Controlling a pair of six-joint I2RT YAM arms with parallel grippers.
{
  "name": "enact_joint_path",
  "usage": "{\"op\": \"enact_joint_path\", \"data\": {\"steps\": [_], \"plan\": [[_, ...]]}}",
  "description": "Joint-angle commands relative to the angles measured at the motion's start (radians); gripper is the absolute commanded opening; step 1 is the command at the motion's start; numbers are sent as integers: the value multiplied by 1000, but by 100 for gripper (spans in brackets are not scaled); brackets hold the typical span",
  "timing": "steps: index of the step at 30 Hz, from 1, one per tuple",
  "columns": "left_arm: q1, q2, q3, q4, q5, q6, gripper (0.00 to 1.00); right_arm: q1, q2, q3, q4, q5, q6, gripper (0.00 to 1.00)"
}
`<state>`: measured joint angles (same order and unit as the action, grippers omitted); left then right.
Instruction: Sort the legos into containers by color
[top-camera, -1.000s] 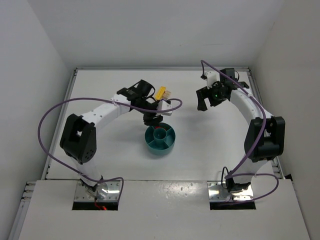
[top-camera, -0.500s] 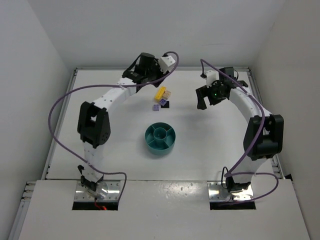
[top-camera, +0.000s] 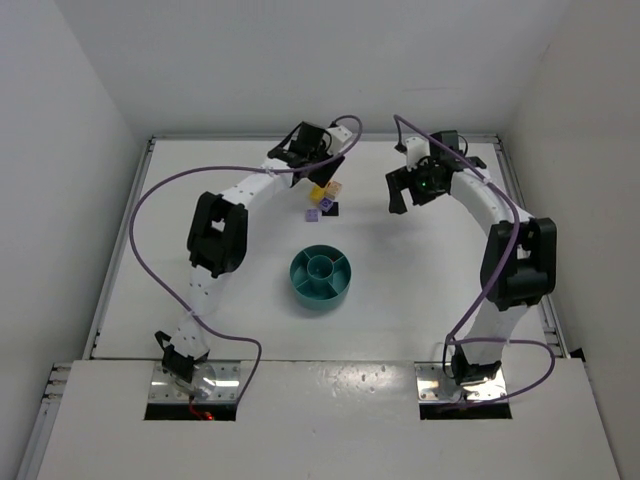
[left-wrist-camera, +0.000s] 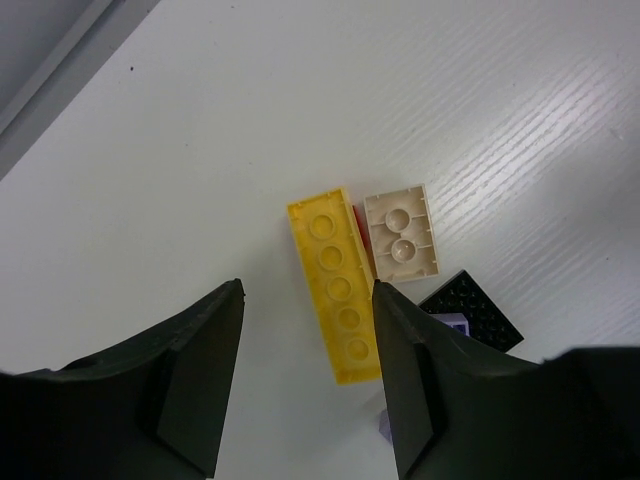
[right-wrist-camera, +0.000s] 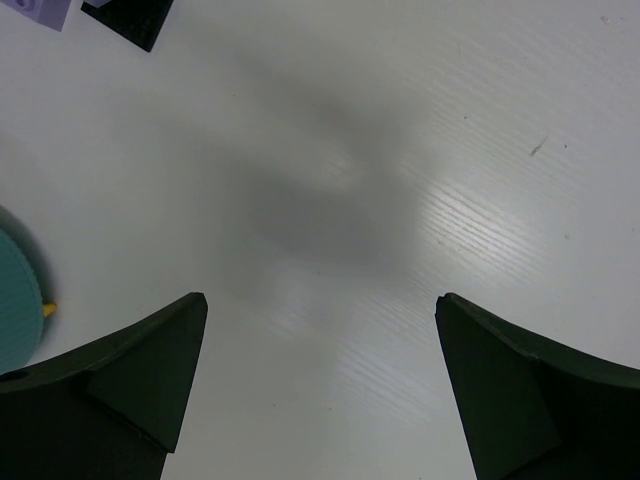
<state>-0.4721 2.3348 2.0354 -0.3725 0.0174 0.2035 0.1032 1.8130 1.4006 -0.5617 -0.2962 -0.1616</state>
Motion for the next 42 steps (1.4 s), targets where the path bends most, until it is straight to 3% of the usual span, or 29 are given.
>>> {"op": "enact_joint_path", "data": {"steps": [1,22,33,34,38,42], "plan": [[-10,14,48,4,-7,-30,60,9,11,54,25,-1,11,96],[20,74,6,-25,39,-49,60,18,39,63,25,17,11,96],[63,74,-60,-43,65,-49,50,18,48,63,25,-3,11,96],[63,74,-60,-43,65,-49,48,18,48,73,25,-3,11,96],[73,64,-81,-43,104,-49,25,18,48,83,25,-50,20,96],[118,-29,-190,-10,174,-49,19,18,48,92,16,-93,30,96]]}}
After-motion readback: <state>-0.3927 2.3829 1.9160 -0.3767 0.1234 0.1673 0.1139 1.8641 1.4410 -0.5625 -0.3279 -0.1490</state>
